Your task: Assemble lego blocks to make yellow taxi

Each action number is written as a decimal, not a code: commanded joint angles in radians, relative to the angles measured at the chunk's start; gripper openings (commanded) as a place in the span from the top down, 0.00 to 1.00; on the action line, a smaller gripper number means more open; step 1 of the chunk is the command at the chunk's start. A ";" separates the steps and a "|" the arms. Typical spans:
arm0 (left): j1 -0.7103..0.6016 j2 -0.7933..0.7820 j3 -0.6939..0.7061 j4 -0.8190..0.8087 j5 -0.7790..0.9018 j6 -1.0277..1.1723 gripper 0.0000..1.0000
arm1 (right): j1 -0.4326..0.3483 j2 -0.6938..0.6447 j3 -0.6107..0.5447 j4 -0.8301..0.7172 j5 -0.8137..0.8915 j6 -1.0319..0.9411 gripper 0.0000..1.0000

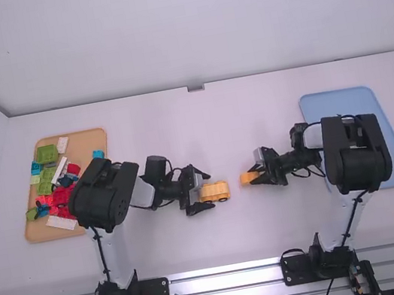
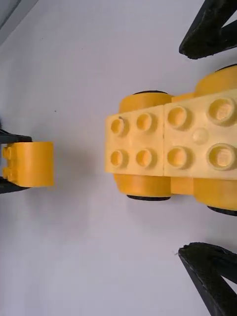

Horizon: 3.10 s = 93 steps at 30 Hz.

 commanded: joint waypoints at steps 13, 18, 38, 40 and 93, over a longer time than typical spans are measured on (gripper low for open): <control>-0.012 0.008 -0.027 0.093 -0.013 -0.072 0.01 | 0.139 -0.205 -0.076 0.336 0.221 0.562 1.00; -0.012 0.008 -0.019 0.058 -0.013 -0.065 0.01 | 0.208 -0.318 -0.201 0.496 0.276 0.626 1.00; -0.038 0.008 -0.080 0.172 -0.095 -0.064 0.01 | 0.241 -0.403 -0.336 0.615 0.038 0.577 1.00; -0.039 0.008 -0.062 0.133 -0.090 -0.031 0.00 | 0.267 -0.403 -0.336 0.618 0.042 0.578 1.00; -0.039 0.009 -0.059 0.103 -0.091 0.058 0.47 | 0.408 -0.250 -0.336 0.907 -0.004 0.768 1.00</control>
